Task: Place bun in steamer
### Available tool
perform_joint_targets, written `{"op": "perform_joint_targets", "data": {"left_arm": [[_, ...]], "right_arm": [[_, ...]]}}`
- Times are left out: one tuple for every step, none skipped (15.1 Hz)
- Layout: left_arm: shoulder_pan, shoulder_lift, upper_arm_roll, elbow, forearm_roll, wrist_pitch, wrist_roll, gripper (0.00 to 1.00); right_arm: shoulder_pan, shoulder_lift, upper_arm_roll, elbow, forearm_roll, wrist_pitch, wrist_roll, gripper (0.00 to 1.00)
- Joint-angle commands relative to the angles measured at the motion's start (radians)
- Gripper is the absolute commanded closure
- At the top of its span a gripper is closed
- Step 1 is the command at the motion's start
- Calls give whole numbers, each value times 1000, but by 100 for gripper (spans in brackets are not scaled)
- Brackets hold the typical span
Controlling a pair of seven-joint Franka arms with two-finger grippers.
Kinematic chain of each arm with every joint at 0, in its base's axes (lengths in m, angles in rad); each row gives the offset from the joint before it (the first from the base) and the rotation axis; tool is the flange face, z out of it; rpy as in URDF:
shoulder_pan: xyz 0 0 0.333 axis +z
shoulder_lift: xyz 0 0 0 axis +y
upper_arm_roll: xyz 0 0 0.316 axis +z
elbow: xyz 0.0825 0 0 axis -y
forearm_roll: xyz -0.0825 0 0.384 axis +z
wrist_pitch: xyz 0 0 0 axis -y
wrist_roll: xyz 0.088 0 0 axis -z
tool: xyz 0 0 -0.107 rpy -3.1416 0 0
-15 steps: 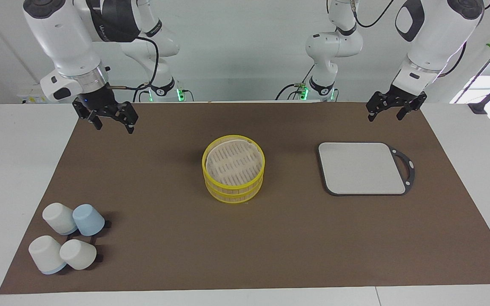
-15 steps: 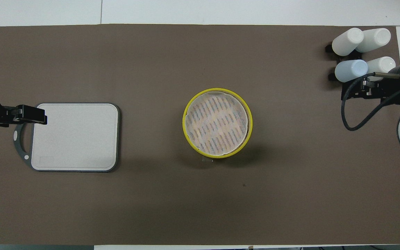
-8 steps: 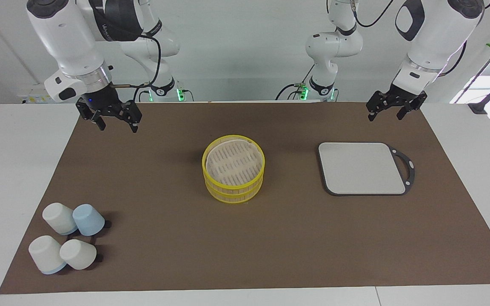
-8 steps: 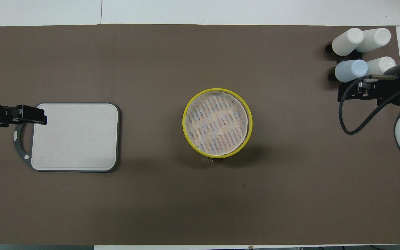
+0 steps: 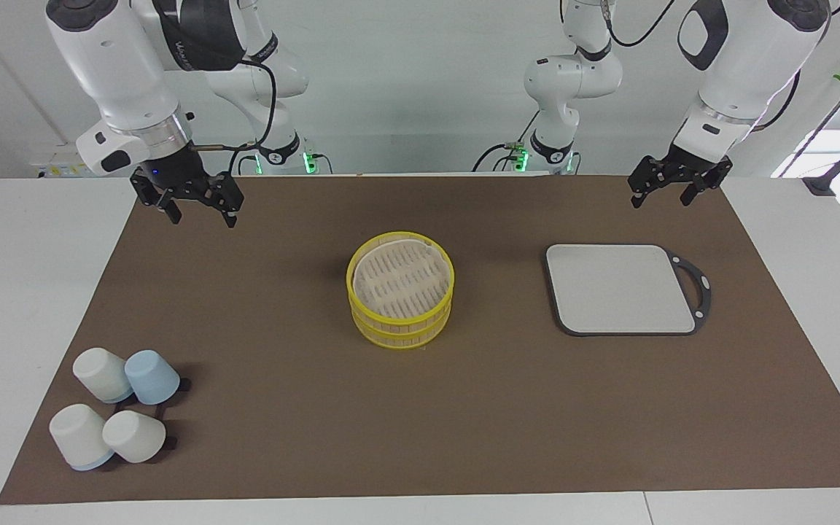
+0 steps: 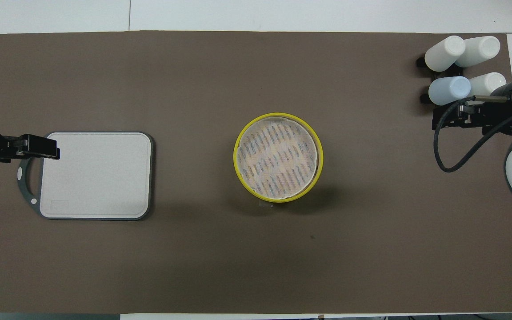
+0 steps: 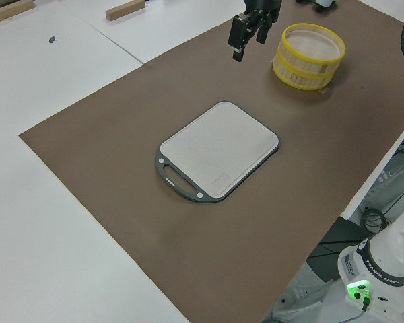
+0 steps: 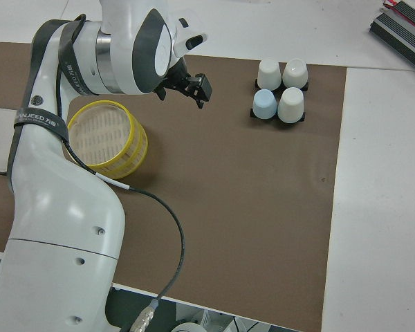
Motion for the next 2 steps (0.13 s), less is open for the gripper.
{"op": "perform_joint_targets", "data": {"left_arm": [[-11,-11,13,4,0,-21,11,0],[-13,-11,13,6,0,-18,9,0]], "right_arm": [[-8,-18,2,-18,22,5,-29,0],[-8,-18,2,-18,22,5,-29,0]]}}
